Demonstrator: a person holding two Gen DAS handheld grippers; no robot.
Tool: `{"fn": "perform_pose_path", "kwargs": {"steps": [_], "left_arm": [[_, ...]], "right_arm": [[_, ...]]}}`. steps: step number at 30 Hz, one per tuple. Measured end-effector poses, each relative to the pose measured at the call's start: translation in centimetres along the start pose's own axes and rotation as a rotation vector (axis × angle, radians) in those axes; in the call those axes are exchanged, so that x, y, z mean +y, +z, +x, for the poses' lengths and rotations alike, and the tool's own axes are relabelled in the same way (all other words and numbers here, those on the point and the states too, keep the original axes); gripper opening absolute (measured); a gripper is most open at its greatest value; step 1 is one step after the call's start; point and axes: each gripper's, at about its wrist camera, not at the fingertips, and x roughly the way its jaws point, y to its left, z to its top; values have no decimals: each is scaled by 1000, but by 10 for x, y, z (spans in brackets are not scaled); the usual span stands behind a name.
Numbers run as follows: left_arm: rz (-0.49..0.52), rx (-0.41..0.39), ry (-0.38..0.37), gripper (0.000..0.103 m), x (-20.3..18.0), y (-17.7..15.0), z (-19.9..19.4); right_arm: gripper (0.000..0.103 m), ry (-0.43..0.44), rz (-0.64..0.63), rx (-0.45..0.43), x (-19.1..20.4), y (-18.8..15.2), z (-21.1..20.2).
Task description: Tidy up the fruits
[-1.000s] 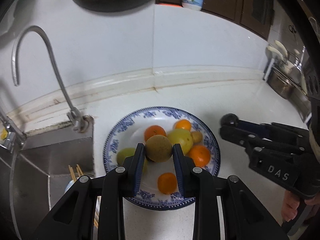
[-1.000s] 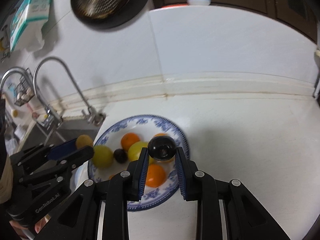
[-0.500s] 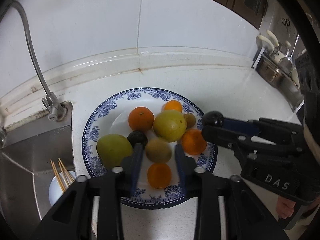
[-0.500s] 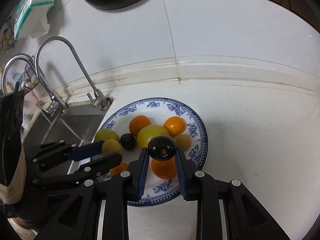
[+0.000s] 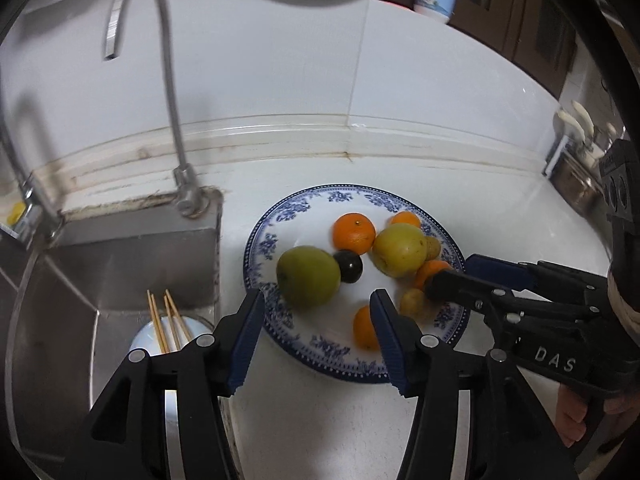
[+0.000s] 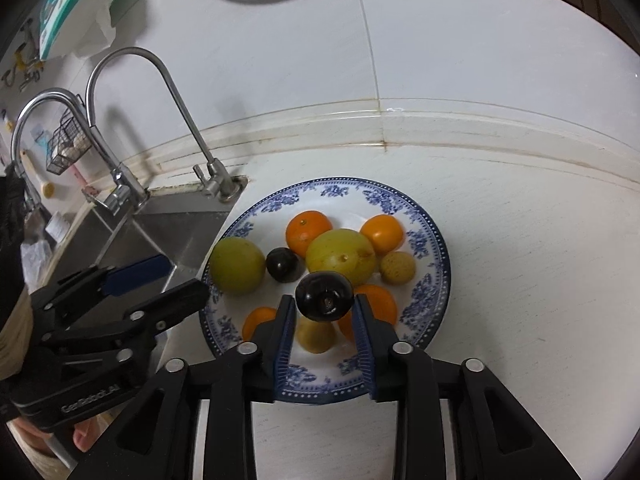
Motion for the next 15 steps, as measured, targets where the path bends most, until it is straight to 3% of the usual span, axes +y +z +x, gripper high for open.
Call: {"fn": "perform_pose_path", "kwargs": {"steps": [5,15], "left_arm": [[-45,-26,12,54,1,-7,-12],[2,-77,41,56,-26,-13,-37]], "right_arm": [[45,-30,8,-32,-1,-2,-8],[45,-95,19,-97,-11,-17,-39]]}}
